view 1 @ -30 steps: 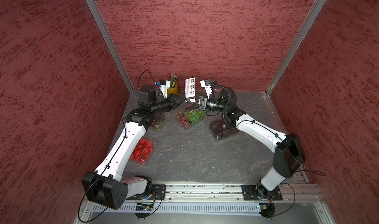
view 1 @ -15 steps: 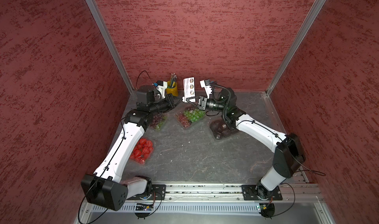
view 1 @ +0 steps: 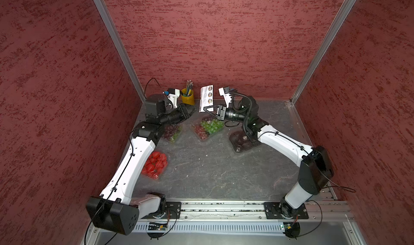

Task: Label fruit boxes
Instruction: Tear off the label from the label sticker.

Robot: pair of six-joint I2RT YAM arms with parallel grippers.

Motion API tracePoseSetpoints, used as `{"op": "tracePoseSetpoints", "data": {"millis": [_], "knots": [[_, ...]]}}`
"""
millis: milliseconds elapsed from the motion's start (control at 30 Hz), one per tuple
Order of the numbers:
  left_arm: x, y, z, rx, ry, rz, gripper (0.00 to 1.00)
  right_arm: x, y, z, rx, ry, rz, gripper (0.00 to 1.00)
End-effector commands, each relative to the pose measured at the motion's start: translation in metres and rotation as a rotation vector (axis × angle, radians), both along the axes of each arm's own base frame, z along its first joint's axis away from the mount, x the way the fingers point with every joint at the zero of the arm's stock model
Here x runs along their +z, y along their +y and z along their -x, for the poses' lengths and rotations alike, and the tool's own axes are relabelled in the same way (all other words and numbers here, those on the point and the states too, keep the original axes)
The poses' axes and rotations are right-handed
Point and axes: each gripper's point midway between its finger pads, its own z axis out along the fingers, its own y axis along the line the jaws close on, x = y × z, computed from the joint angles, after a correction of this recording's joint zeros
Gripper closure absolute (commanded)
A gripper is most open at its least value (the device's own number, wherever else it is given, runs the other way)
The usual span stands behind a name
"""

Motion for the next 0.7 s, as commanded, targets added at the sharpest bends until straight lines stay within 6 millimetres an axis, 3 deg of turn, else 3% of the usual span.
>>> {"op": "tracePoseSetpoints", "data": {"millis": [0,267,500,667], "knots": [[0.011,-0.009,0.004,-0.047,-0.056,0.008,0.61,0.019,-0.001,0.013,0.028,-0.045,-0.030,1.00],[0.004,-0.019,-0.001,-0.069,-0.034,-0.008,0.65,0.023,0.000,0.019,0.050,-0.054,-0.041,1.00],[0.001,-0.016,-0.004,-0.039,-0.021,-0.028,0.80,0.026,0.001,0.021,0.059,-0.063,-0.044,1.00],[0.002,-0.016,-0.005,-0.040,-0.026,-0.021,0.81,0.024,0.003,0.021,0.063,-0.058,-0.043,1.00]]}}
